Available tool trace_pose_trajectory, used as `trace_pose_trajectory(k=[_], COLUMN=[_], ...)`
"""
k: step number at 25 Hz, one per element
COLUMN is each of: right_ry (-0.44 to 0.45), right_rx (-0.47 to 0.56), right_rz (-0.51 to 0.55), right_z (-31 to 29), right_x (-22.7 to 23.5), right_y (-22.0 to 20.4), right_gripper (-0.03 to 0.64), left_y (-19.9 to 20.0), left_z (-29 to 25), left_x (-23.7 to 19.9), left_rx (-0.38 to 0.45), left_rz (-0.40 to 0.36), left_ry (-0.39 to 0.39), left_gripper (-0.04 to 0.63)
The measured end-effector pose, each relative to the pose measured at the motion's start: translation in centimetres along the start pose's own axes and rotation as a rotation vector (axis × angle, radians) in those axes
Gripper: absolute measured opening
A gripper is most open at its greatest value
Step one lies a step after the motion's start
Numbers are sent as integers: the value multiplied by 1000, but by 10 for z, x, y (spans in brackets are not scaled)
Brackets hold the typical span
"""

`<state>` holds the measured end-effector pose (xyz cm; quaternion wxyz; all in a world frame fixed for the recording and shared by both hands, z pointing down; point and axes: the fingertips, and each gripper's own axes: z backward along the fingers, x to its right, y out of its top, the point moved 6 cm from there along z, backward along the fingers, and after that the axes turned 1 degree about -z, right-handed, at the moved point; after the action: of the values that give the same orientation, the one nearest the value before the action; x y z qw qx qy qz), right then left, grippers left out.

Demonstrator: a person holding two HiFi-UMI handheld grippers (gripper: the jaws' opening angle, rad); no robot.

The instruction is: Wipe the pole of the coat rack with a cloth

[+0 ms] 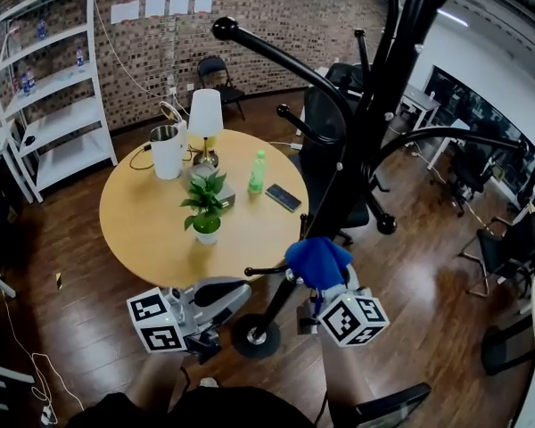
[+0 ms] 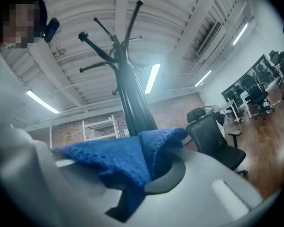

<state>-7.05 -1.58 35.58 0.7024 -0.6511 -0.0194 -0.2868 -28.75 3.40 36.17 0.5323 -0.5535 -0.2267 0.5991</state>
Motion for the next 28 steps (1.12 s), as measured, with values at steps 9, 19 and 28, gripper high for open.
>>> trace_pose_trajectory(k=[9,19,28], right_ry=[131,73,-64], right_rx=[248,174,-113], right_rz=[154,131,29], right_z=[-20,-12,7], right_x=[-55,-35,20], right_y=[126,74,-54], right_gripper=[25,25,25], left_y=[9,8,-7], left_z=[18,20,4], left_x=[1,-4,-6], left_rx=[41,38,6], left_rz=[-19,-11,30], left_ry=[23,31,5], left_gripper=[3,2,3])
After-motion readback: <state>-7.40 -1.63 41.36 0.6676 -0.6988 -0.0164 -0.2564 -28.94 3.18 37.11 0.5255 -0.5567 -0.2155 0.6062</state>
